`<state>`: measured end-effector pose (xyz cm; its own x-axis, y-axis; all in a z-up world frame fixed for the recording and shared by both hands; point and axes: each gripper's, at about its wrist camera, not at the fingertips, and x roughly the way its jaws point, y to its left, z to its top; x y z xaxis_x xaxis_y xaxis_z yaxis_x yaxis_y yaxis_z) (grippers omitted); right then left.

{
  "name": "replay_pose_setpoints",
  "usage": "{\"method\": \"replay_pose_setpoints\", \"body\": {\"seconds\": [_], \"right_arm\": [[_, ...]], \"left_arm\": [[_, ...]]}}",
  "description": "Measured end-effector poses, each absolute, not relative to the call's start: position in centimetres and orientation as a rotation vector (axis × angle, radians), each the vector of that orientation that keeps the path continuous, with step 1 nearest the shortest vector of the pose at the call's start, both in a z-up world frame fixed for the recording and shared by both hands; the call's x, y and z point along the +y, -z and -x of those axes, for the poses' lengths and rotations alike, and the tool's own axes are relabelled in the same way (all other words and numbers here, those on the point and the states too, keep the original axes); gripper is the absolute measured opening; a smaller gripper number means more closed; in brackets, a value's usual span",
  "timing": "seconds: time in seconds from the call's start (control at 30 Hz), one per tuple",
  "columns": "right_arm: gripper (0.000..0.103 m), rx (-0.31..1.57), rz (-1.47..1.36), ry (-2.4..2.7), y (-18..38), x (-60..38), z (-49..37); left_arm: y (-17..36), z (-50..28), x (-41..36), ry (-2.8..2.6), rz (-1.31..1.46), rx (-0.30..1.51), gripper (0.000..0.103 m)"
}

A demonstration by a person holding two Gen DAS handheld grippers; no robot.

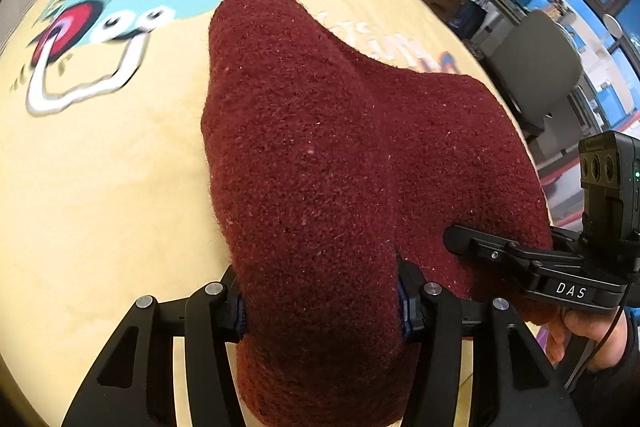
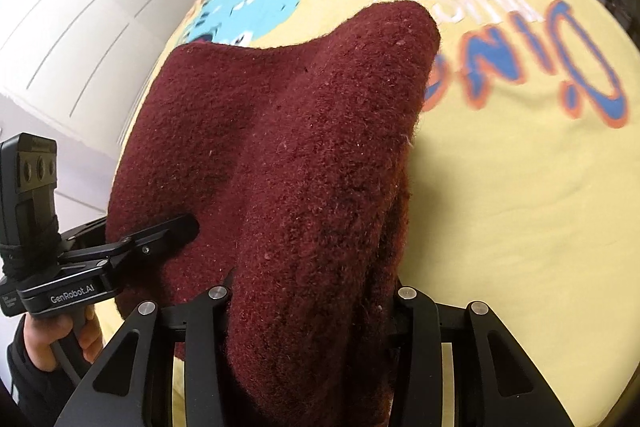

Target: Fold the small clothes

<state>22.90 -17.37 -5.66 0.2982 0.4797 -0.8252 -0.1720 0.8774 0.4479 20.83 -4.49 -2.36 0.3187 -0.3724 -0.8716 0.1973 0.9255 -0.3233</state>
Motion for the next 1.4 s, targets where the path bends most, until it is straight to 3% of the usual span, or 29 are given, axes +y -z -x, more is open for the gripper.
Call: {"method": "replay_pose_setpoints", "body": {"seconds": [0.13, 0.2, 0.33, 0.5, 0.63, 0.77, 0.87, 1.4], "right_arm": [[0.044, 1.257, -0.266, -0.402, 9.2, -15.6, -23.1], [0.050, 1.264, -0.254, -0.381, 10.5, -15.4, -23.0], [0.067, 1.256, -0.175, -0.365, 10.2, -15.2, -23.9], [0.078, 1.199, -0.094, -0.320, 8.0, -15.1, -23.2], [0.082, 1.151, -0.085, -0.298, 6.6, -16.3, -21.2], [0.089, 1.113, -0.070, -0.287, 5.4, -16.4, -20.2], [0.103, 1.085, -0.079, -0.278, 5.2, -16.8, -19.3], [0.103, 1.057, -0.061, -0.179, 11.4, -19.8, -18.4]], "left_arm": [[5.2, -20.0, -3.1, 0.352, 0.202, 1.234, 0.048], [6.8, -19.8, -2.4, 0.342, 0.219, 1.251, 0.050], [7.9, -20.4, -3.3, 0.324, 0.235, 1.240, 0.064], [7.2, -20.1, -2.7, 0.268, 0.199, 1.241, 0.075], [5.9, -19.0, -2.4, 0.263, 0.192, 1.223, 0.095], [4.7, -18.4, -2.6, 0.256, 0.157, 1.188, 0.102], [4.0, -17.3, -1.9, 0.247, 0.163, 1.156, 0.102], [8.6, -15.5, 0.1, 0.185, 0.094, 1.159, 0.102]]}}
